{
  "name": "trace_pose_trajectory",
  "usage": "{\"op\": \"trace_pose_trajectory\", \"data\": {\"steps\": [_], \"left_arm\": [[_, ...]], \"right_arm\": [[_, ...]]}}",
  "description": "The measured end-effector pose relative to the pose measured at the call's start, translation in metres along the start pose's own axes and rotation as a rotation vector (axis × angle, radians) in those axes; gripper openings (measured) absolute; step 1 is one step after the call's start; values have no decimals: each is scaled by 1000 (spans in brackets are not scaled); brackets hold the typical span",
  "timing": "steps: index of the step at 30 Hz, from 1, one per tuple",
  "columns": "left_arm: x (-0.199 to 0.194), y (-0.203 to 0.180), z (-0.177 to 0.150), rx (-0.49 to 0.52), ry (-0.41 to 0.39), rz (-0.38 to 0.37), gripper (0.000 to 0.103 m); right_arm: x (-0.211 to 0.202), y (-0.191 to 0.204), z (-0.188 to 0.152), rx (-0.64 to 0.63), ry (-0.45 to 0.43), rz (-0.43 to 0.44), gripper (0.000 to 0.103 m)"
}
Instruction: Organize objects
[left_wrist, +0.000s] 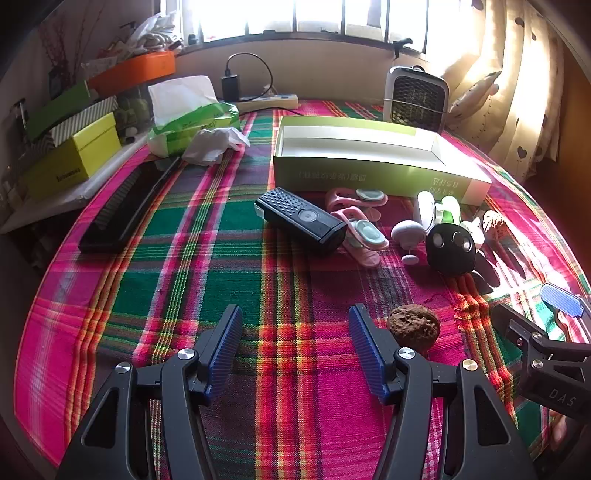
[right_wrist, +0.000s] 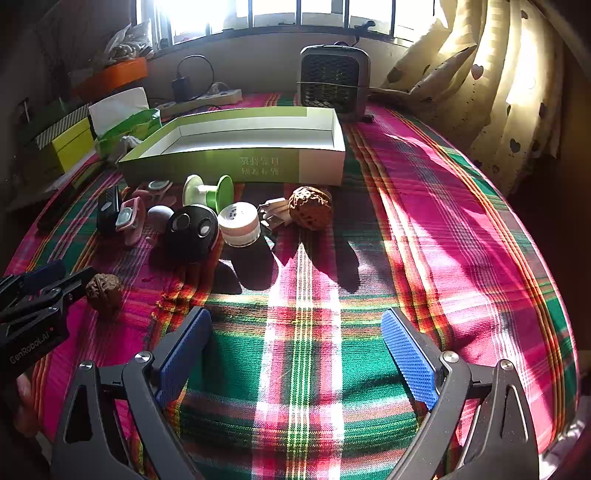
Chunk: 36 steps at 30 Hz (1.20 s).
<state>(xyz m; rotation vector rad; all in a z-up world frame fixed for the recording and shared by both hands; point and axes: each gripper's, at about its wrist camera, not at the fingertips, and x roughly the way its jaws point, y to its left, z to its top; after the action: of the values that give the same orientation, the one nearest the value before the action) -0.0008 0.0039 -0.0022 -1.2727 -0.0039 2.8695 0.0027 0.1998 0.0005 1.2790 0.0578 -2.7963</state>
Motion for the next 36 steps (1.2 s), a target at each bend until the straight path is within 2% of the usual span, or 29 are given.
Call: {"op": "trace_pose_trajectory", "data": {"steps": [36], "left_arm": [[-5,2,0,21,-14,-14,59]], "right_arm": [[0,-2,0,-3,2,2,94]]}}
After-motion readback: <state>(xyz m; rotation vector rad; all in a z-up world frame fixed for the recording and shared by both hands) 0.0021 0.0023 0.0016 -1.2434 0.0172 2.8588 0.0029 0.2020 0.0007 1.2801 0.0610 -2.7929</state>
